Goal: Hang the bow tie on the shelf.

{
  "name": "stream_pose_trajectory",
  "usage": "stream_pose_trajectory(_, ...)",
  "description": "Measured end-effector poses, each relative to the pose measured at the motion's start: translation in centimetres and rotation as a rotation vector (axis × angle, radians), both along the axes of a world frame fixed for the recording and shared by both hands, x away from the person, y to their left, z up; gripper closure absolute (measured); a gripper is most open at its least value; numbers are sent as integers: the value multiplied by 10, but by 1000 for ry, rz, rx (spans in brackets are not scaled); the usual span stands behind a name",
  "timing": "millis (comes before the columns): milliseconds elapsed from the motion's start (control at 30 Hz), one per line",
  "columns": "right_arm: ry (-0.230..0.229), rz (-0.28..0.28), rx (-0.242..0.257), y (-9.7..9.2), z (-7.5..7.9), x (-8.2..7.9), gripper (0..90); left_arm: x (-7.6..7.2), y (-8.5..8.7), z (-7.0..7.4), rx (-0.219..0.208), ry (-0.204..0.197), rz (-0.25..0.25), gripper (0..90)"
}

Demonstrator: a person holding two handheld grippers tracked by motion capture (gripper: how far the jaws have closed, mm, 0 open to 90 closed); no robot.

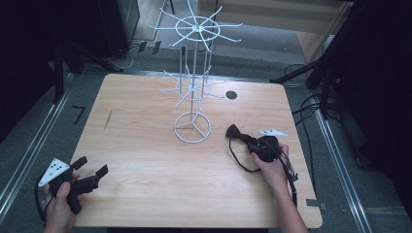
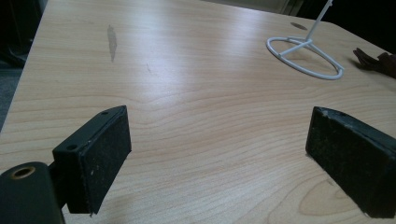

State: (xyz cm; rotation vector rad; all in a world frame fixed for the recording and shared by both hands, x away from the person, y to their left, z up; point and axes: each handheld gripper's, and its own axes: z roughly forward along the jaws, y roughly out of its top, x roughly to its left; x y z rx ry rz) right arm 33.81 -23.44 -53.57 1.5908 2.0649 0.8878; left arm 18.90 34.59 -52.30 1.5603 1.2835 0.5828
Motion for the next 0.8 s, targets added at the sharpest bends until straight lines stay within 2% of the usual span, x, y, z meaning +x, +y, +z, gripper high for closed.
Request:
stream_pose_trajectory(100, -8, 11, -27, 2, 1, -2, 753, 0, 0, 0, 1, -1, 0, 73)
stream_pose_trajectory(133, -8, 11, -27, 2, 1, -2, 753, 0, 0, 0, 1, -1, 0, 73)
stream_pose_trajectory(167, -16, 13, -2, 3, 1, -3, 815, 0, 0, 0, 2, -1, 0, 73)
stream_pose_trajectory(200, -30, 14, 9, 3, 2, -4, 830, 0, 0, 0, 2, -2, 0, 73)
stream_pose_trajectory(300, -70, 13, 44, 3, 7, -6, 848, 0, 0, 0, -1, -1, 2, 73)
stream_pose_trajectory(567, -227, -7, 114, 6, 36, -20, 858, 0, 0, 0, 0, 0, 4, 73)
stream_pose_trajectory(667, -269, -12, 130, 9, 44, -24, 858, 0, 0, 0, 5, 1, 7, 73)
stream_pose_trajectory(800, -288, -15, 154, 12, 56, -27, 857, 0, 0, 0, 6, -1, 9, 73)
